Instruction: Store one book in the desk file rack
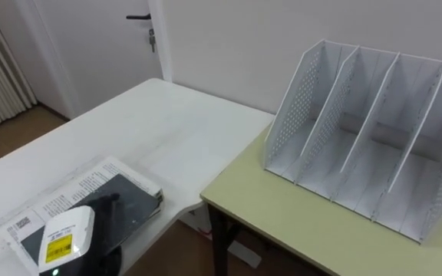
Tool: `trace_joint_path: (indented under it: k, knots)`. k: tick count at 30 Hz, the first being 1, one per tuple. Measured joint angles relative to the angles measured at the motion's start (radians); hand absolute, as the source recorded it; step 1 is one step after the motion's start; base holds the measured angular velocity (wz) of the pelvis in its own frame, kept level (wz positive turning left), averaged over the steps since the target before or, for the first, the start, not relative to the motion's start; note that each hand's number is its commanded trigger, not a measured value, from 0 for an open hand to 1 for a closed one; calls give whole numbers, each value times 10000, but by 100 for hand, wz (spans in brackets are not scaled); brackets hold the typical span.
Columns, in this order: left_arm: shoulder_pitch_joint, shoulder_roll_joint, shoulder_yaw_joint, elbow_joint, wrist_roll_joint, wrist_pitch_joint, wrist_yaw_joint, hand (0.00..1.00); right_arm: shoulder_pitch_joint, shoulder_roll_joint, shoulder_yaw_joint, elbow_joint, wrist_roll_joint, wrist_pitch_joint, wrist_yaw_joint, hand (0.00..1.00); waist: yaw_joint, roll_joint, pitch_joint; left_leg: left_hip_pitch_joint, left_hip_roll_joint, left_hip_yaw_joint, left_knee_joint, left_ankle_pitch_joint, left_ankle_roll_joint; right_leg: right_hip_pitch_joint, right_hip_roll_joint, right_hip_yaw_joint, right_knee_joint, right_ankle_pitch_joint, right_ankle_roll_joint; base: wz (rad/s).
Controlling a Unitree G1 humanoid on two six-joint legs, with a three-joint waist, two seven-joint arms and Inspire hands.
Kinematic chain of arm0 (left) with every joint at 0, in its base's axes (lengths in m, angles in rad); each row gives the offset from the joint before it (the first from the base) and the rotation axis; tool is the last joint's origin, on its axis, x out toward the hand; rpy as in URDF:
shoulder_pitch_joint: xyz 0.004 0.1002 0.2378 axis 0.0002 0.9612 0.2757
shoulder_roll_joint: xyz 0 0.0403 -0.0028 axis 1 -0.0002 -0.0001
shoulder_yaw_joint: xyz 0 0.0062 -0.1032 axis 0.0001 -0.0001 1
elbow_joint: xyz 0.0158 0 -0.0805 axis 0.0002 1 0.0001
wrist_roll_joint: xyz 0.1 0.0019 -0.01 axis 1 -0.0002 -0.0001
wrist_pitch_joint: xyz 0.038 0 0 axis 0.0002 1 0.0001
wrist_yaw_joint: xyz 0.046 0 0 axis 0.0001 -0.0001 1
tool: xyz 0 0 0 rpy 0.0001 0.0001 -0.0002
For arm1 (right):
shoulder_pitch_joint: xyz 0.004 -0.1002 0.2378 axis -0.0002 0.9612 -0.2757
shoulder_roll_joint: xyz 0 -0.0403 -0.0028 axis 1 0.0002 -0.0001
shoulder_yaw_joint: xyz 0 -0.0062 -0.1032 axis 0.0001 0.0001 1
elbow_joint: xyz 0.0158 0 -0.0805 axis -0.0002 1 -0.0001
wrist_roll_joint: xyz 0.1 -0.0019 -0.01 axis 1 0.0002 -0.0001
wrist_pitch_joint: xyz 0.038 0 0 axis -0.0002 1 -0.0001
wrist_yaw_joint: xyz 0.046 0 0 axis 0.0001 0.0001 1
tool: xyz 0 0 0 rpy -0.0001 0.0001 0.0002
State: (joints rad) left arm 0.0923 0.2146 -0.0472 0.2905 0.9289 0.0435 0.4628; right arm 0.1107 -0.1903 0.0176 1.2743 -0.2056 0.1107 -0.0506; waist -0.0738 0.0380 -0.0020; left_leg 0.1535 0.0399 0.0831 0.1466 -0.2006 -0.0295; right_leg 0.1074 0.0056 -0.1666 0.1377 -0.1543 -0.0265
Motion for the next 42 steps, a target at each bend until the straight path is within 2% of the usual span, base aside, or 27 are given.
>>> trace_joint_path:
  k: [6,23,26,32,34,36,39,42]
  knots:
    - [-125,-78,0,13,-4,-1,38,100,40,1,-22,-129,-21,7,-15,0,-16,-15,-11,9,1,-1,6,0,0,-5,-8,-17,-1,0,0,0]
    - [-297,-53,51,-83,-148,13,-102,100,184,3,-25,-348,71,0,-13,0,-20,22,-56,101,1,-7,18,0,0,107,-12,-40,-12,2,-3,0]
    - [-152,-40,173,-528,-957,94,-415,100,101,3,-18,-337,70,-33,-8,0,-12,29,-60,138,2,92,15,0,0,110,-14,34,-13,1,-2,-7]
    - [15,-29,584,-1727,-3521,-6,-1192,100,-143,12,-8,-340,473,-311,73,0,12,11,-64,-87,-4,120,14,0,0,-29,-39,-41,45,2,1,4]
    - [-4,3,697,-1833,-4769,-174,-1421,100,-211,17,14,-342,822,-514,97,0,67,7,-61,-110,-3,108,14,0,0,-31,-45,-114,41,2,1,8]
    - [-7,14,828,-1909,-5472,-323,-1605,100,-219,16,8,-475,929,-599,99,0,164,5,-59,-95,0,102,12,0,0,-15,-46,-138,8,2,1,4]
    - [-9,17,1005,-2720,-6872,-447,-2119,100,-218,16,17,-681,968,-921,114,0,370,-62,-7,-121,8,77,12,0,0,-45,-49,-155,5,2,0,2]
    - [-15,-15,1009,-3449,-8311,-928,-2576,100,-430,86,86,-742,1389,-1451,281,0,506,-131,46,-167,10,82,15,0,0,-78,-52,-164,-29,2,0,1]
